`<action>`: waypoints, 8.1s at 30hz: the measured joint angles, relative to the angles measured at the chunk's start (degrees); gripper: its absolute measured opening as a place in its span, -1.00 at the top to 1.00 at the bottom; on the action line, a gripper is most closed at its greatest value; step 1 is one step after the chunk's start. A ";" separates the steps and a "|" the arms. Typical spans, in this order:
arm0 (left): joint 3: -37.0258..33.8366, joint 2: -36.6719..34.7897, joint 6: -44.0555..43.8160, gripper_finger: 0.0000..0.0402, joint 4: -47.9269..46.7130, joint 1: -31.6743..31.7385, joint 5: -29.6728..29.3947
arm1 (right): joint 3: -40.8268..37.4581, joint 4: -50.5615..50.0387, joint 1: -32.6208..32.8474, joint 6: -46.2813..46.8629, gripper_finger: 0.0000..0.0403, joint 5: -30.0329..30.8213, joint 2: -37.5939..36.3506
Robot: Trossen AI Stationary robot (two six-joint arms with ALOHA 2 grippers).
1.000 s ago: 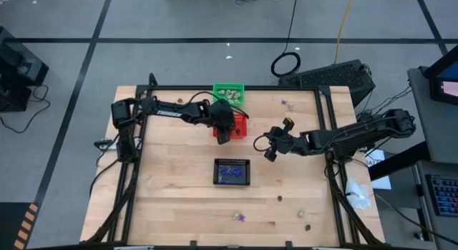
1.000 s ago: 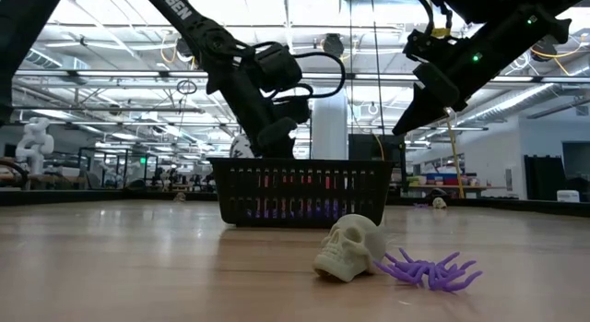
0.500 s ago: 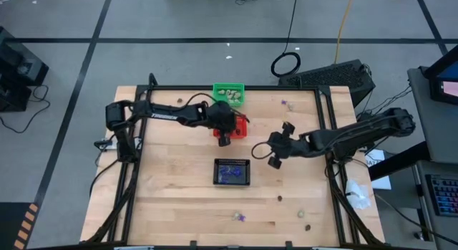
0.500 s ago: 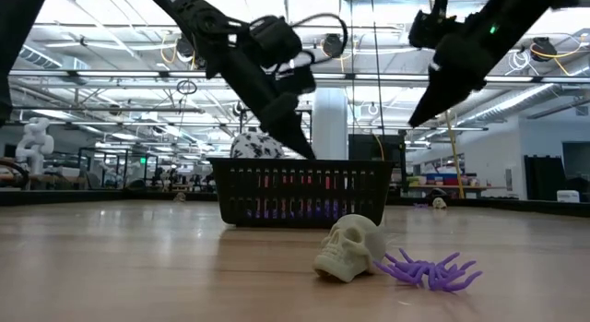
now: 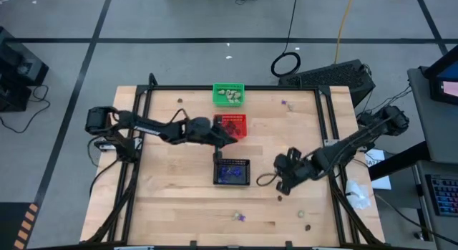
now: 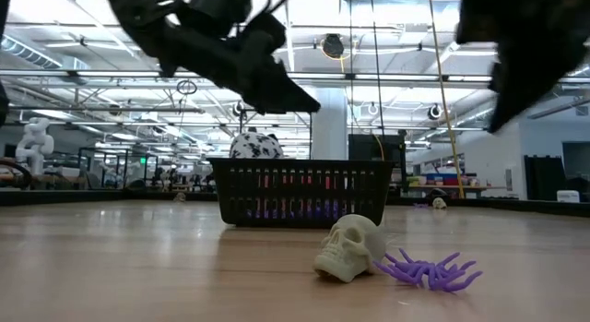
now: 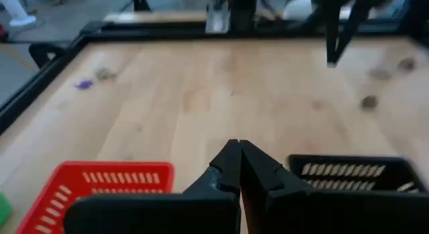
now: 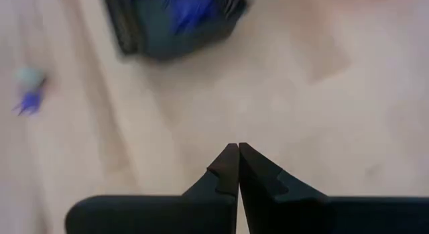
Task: Sort Halloween decoration
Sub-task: Put the black skull toy into the red basket, then put the violet spider toy into the black basket, then put the black skull toy into the red basket
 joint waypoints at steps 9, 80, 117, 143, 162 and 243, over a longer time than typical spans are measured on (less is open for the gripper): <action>-9.60 -7.29 -2.07 1.00 10.64 -5.71 -0.56 | 0.00 4.10 9.47 19.63 0.84 -10.26 10.34; -36.33 -8.67 -12.60 1.00 43.21 -9.40 -14.21 | 17.00 15.24 -28.99 -36.93 0.72 -4.41 16.08; -36.31 -8.67 -12.52 1.00 38.53 -9.33 -21.00 | 17.03 22.19 -45.97 -43.92 0.13 -15.81 21.81; -36.29 -8.67 -12.51 1.00 38.30 -9.33 -20.96 | 17.00 -0.76 -79.59 -40.23 0.03 -13.76 26.44; -36.29 -8.67 -12.49 1.00 38.30 -9.34 -20.94 | 17.17 0.30 -85.33 -43.24 0.31 -18.63 32.29; -4.15 -15.82 10.90 1.00 -42.11 19.97 -5.07 | 17.05 11.00 -18.37 -45.80 0.74 -9.96 16.57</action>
